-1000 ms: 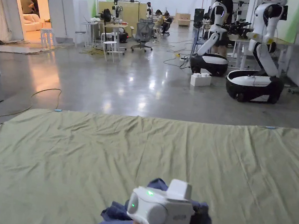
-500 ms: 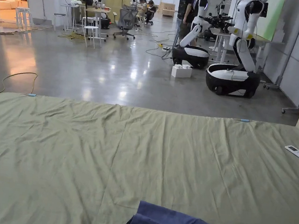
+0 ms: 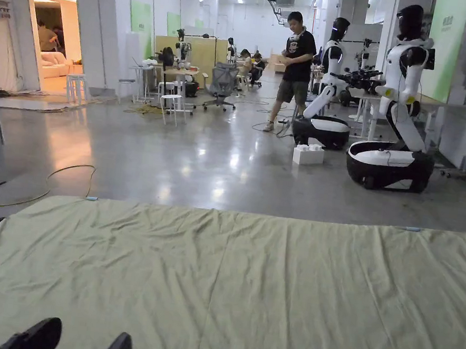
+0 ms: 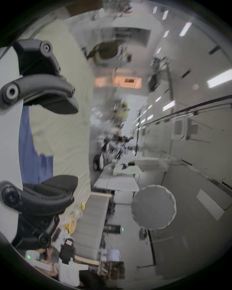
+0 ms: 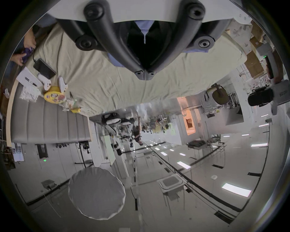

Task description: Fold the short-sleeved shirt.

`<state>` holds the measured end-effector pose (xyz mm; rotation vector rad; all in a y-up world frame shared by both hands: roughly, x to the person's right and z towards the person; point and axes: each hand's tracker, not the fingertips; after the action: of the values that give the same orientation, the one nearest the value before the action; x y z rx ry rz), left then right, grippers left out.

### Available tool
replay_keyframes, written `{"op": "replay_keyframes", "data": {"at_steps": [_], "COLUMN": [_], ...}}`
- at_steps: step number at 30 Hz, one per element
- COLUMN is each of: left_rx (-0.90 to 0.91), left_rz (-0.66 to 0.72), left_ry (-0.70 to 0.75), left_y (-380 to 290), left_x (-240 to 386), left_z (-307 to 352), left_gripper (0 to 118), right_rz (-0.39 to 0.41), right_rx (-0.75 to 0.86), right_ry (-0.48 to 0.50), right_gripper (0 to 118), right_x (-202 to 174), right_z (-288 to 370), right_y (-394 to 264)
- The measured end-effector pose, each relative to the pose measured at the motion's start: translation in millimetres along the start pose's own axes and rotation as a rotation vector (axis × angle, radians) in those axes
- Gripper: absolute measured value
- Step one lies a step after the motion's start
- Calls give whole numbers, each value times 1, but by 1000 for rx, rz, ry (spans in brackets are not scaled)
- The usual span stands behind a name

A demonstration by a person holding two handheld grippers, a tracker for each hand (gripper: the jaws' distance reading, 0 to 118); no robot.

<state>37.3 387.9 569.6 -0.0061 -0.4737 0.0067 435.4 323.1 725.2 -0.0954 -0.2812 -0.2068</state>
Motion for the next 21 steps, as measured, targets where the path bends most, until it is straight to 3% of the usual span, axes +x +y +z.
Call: {"op": "replay_keyframes", "data": {"at_steps": [1, 4, 5, 7, 10, 21], "left_rx": [25, 3, -5, -9, -8, -185], "left_rz": [-29, -46, -29, -2, -76, 88], "left_ry": [14, -9, 1, -14, 75, 5], "left_y": [0, -3, -5, -10, -16, -34], "left_x": [-3, -9, -9, -12, -3, -22], "left_z": [12, 34, 41, 52, 60, 33], "left_gripper": [67, 18, 7, 0, 0, 0], "right_rz": [11, 35, 41, 56, 72, 62], "right_rx": [7, 16, 25, 36, 32, -13], "right_ry": [14, 26, 21, 13, 1, 1], "right_gripper": [0, 0, 0, 0, 0, 0], "right_x": [-4, -12, -13, -13, -12, -8], "right_z": [2, 9, 12, 15, 18, 14], "right_y": [3, 7, 7, 3, 3, -2]}}
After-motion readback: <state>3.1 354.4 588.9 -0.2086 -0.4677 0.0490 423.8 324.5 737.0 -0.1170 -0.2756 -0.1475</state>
